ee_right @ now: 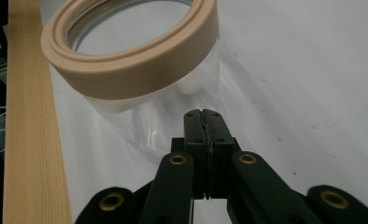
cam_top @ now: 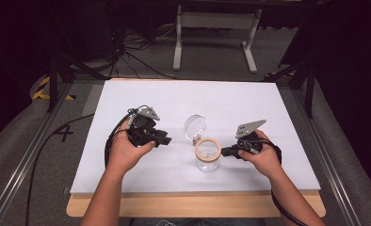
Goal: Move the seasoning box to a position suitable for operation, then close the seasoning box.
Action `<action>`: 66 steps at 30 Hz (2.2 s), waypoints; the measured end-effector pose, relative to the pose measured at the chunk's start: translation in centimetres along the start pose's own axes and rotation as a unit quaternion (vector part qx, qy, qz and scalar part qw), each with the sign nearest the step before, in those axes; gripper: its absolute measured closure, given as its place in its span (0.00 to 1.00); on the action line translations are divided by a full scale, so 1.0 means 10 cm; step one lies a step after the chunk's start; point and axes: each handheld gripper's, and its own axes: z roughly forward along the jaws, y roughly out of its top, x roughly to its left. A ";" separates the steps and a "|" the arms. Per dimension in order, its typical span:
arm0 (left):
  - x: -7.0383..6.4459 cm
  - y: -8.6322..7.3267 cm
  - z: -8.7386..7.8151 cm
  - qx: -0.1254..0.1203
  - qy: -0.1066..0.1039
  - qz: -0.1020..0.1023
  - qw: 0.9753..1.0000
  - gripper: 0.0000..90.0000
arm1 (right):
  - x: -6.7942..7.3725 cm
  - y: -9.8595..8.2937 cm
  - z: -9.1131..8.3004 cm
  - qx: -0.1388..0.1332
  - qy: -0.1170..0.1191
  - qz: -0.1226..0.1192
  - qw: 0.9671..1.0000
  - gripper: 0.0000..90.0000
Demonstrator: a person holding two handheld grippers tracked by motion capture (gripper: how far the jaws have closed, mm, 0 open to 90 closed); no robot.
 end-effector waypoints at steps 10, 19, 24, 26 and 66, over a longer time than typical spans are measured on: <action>0.01 0.10 0.10 0.001 -0.013 0.009 1.000 0.74 | 0.12 -0.07 -0.03 0.018 -0.001 0.004 1.000 1.00; 0.01 0.18 0.17 0.002 -0.022 0.018 1.000 0.74 | 0.22 -0.09 -0.03 0.025 0.001 0.001 1.000 1.00; 0.01 0.20 0.19 -0.001 -0.024 0.023 0.999 0.74 | 0.30 -0.08 0.00 0.028 0.012 -0.007 1.000 1.00; 0.01 0.21 0.20 -0.001 -0.027 0.024 0.999 0.73 | 0.34 -0.07 0.02 0.028 0.016 -0.012 0.999 1.00; 0.03 0.33 0.56 -0.128 -0.008 -0.015 0.992 1.00 | 0.62 0.18 -0.24 -0.098 0.008 0.001 0.995 1.00</action>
